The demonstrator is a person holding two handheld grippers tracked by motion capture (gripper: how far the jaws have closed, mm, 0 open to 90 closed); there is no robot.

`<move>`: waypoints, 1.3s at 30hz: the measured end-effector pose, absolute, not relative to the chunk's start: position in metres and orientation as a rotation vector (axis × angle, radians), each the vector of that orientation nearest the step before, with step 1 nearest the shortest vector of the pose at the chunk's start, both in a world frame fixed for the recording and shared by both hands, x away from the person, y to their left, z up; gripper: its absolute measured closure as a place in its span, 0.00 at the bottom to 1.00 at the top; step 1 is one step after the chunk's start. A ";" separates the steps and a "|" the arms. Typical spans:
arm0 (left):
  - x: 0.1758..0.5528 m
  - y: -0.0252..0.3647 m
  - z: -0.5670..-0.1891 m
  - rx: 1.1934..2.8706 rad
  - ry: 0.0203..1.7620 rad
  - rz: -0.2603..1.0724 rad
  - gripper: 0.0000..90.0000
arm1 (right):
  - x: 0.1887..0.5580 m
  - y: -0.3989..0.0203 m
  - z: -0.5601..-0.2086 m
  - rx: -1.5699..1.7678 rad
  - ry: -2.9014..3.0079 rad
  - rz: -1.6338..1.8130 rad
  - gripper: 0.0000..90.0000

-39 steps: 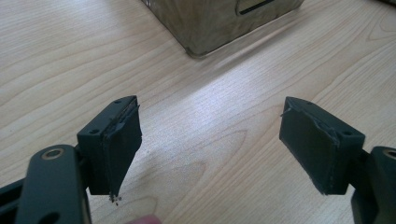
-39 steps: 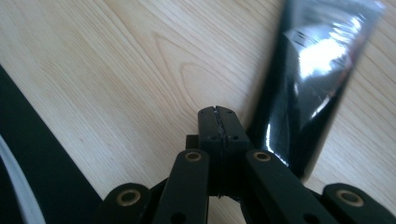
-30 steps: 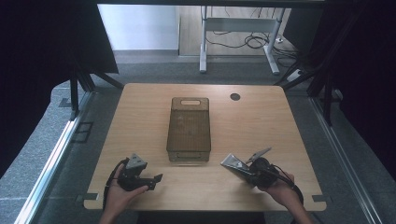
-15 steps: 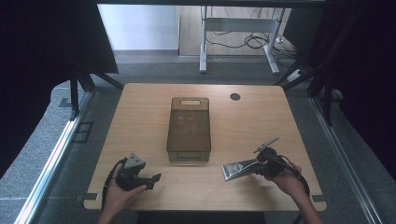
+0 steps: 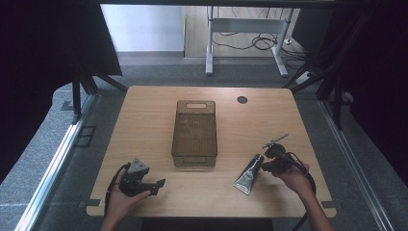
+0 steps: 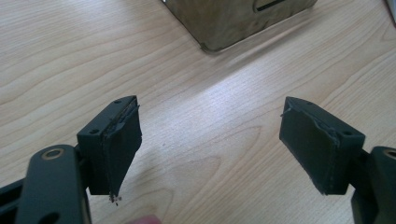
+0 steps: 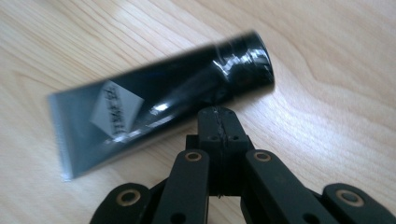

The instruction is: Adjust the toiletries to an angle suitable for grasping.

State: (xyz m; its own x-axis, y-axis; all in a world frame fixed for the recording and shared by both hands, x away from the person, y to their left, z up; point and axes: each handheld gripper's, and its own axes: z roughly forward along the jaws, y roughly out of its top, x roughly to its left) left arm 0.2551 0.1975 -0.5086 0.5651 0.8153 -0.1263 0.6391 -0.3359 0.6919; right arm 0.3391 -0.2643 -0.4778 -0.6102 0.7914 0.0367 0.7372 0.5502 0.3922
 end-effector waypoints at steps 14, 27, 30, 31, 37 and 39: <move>0.254 0.195 -0.509 2.086 1.154 0.320 0.23 | 0.331 -0.197 -0.486 1.096 2.775 0.618 1.00; 0.255 0.196 -0.510 2.090 1.155 0.315 0.23 | 0.330 -0.185 -0.496 1.073 2.808 0.603 1.00; 0.255 0.196 -0.510 2.088 1.157 0.316 0.23 | 0.330 -0.188 -0.498 1.086 2.810 0.614 1.00; 0.254 0.196 -0.510 2.088 1.158 0.318 0.24 | 0.329 -0.188 -0.499 1.084 2.812 0.609 1.00; 0.254 0.195 -0.509 2.094 1.152 0.315 0.23 | 0.325 -0.192 -0.498 1.090 2.810 0.603 1.00; 0.254 0.195 -0.509 2.093 1.153 0.317 0.24 | 0.323 -0.196 -0.496 1.095 2.805 0.613 1.00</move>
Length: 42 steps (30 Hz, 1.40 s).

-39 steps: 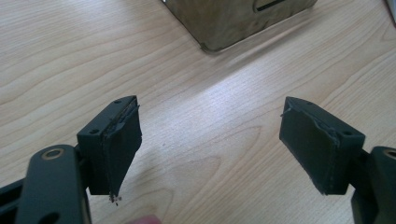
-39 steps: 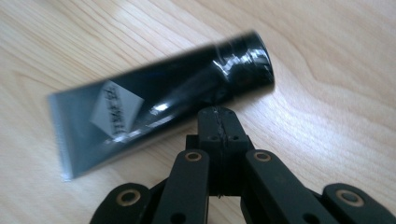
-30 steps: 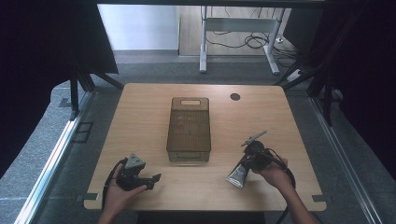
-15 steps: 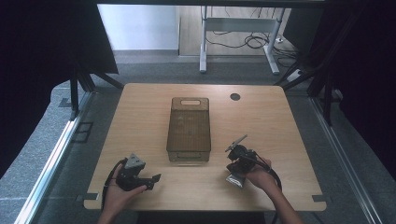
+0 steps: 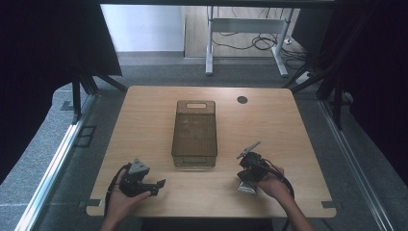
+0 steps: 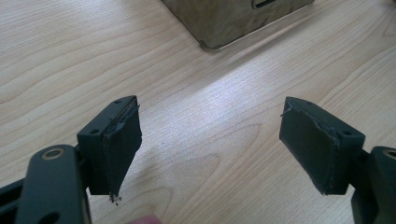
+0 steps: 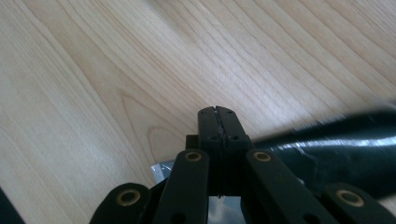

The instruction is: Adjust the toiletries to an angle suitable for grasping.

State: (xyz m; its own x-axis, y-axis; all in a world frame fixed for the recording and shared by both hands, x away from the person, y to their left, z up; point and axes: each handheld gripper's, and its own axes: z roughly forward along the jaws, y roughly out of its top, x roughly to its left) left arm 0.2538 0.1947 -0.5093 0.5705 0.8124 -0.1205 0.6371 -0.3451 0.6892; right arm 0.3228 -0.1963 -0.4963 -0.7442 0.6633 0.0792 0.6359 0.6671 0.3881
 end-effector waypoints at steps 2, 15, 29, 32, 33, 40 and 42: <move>0.254 0.195 -0.509 2.093 1.155 0.317 0.23 | 0.321 -0.200 -0.495 1.101 2.805 0.614 1.00; 0.255 0.193 -0.511 2.099 1.153 0.306 0.23 | 0.310 -0.225 -0.493 1.144 2.787 0.617 1.00; 0.255 0.195 -0.512 2.093 1.158 0.312 0.24 | 0.310 -0.249 -0.492 1.218 2.742 0.579 1.00; 0.255 0.194 -0.513 2.095 1.158 0.311 0.24 | 0.311 -0.251 -0.492 1.219 2.740 0.578 1.00; 0.255 0.194 -0.513 2.097 1.157 0.310 0.24 | 0.311 -0.251 -0.492 1.217 2.740 0.580 0.99; 0.255 0.194 -0.513 2.101 1.154 0.308 0.24 | 0.309 -0.250 -0.486 1.195 2.746 0.659 0.96; 0.255 0.194 -0.513 2.101 1.153 0.308 0.24 | 0.308 -0.249 -0.482 1.178 2.744 0.675 0.92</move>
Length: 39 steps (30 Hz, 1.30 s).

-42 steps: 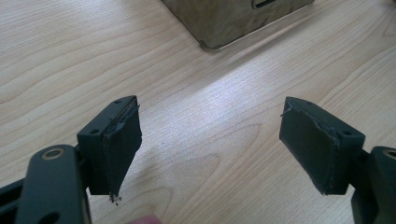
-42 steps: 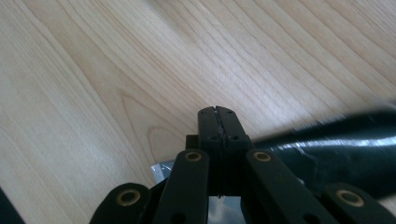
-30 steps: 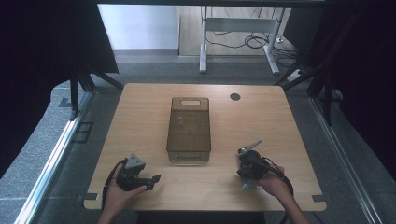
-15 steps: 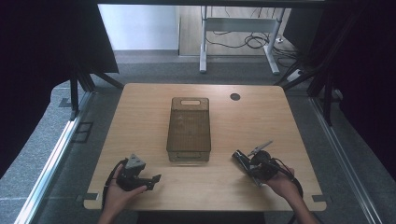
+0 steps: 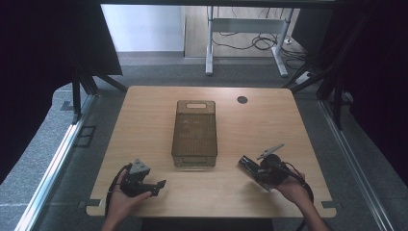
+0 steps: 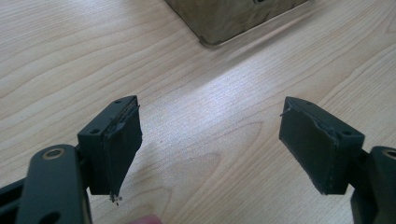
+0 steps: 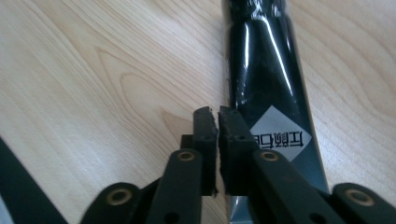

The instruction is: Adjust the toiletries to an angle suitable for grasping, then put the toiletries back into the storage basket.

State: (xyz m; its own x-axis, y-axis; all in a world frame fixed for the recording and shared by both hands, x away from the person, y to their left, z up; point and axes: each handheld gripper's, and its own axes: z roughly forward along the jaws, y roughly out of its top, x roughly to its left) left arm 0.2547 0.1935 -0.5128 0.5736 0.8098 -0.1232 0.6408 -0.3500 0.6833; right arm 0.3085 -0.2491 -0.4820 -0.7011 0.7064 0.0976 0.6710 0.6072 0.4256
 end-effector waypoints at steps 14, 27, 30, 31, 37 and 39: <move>0.255 0.191 -0.514 2.109 1.143 0.294 0.24 | 0.321 -0.251 -0.462 1.155 2.643 0.677 0.49; 0.253 0.196 -0.510 2.095 1.145 0.302 0.23 | 0.338 -0.235 -0.462 1.159 2.626 0.576 0.38; 0.253 0.196 -0.510 2.095 1.142 0.301 0.23 | 0.340 -0.234 -0.466 1.164 2.628 0.547 0.35; 0.253 0.195 -0.510 2.095 1.143 0.300 0.23 | 0.340 -0.233 -0.467 1.168 2.622 0.537 0.34; 0.254 0.196 -0.511 2.100 1.147 0.298 0.23 | 0.343 -0.232 -0.477 1.173 2.641 0.491 0.32; 0.254 0.195 -0.511 2.099 1.146 0.297 0.23 | 0.344 -0.231 -0.481 1.170 2.655 0.476 0.32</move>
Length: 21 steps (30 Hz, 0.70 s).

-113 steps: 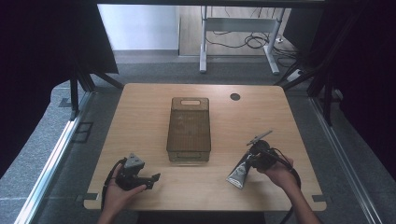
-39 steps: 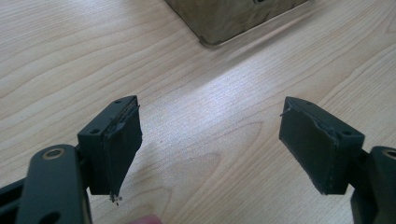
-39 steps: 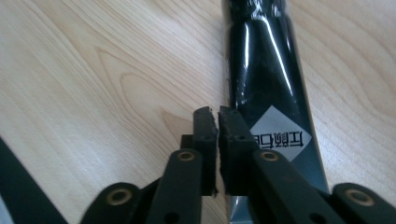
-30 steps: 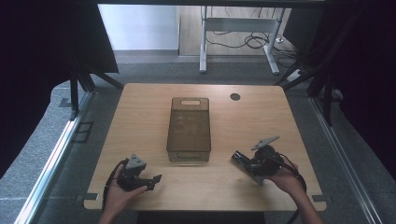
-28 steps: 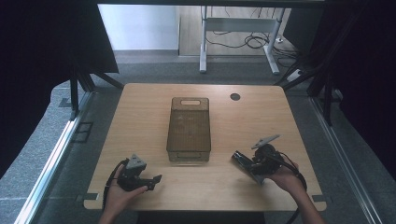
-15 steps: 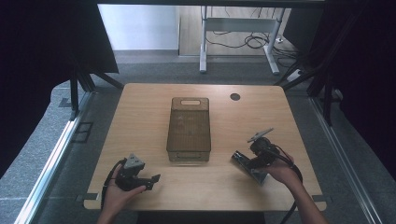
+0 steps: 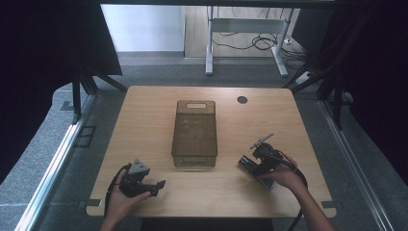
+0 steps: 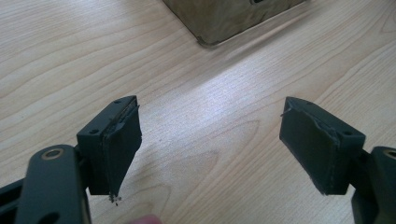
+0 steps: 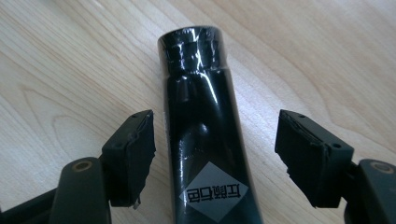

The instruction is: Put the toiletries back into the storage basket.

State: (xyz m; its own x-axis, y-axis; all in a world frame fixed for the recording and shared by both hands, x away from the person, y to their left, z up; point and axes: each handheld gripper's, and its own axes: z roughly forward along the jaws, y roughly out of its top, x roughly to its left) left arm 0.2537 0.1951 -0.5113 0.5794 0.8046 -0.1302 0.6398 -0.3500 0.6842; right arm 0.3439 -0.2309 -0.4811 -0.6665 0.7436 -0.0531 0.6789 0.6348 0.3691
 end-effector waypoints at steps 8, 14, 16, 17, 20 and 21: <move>0.254 0.194 -0.512 2.103 1.143 0.294 0.23 | 0.352 -0.228 -0.497 1.183 2.679 0.430 0.32; 0.254 0.195 -0.512 2.102 1.143 0.292 0.23 | 0.356 -0.223 -0.506 1.170 2.714 0.386 0.35; 0.254 0.195 -0.512 2.103 1.144 0.293 0.23 | 0.357 -0.222 -0.506 1.177 2.721 0.398 0.37; 0.254 0.195 -0.512 2.103 1.144 0.293 0.23 | 0.357 -0.223 -0.506 1.182 2.724 0.400 0.38; 0.254 0.194 -0.512 2.106 1.142 0.292 0.23 | 0.358 -0.224 -0.505 1.204 2.740 0.417 0.46; 0.254 0.194 -0.512 2.107 1.141 0.291 0.23 | 0.358 -0.225 -0.505 1.208 2.744 0.419 0.49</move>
State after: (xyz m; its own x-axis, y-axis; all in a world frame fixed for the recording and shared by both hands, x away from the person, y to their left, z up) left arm 0.2536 0.1939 -0.5122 0.5846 0.8007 -0.1307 0.6405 -0.3566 0.6802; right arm 0.3578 -0.2248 -0.5048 -0.6760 0.7369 0.0068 0.7053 0.6443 0.2958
